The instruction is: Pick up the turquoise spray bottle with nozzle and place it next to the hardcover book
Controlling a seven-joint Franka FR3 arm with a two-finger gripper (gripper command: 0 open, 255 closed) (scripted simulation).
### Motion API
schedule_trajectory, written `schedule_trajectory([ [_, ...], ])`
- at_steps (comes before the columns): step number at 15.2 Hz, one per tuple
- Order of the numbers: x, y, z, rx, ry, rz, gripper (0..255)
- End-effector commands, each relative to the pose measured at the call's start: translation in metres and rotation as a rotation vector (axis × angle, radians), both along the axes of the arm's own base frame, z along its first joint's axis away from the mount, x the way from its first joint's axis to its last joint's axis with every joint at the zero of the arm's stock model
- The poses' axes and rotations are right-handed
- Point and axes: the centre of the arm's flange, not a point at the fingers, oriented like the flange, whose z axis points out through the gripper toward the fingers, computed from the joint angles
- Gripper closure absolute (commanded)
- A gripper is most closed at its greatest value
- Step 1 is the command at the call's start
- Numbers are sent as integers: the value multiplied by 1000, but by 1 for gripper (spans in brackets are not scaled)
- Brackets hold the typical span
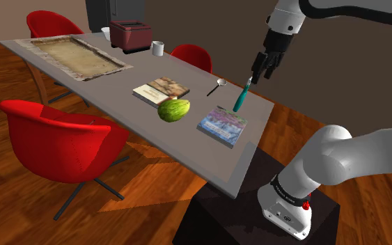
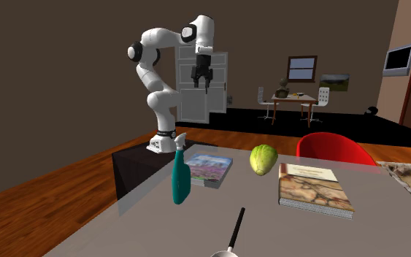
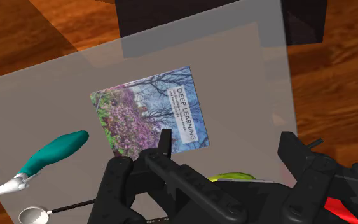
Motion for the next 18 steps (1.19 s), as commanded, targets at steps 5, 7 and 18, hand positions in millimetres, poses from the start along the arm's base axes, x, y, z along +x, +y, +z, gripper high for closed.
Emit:
schedule_trajectory([
  [5, 23, -17, -38, -40, -55, -137, 0],
  [7, 34, -27, -56, -60, -82, -205, 0],
  [18, 88, -101, -145, -170, -232, -580, 0],
])
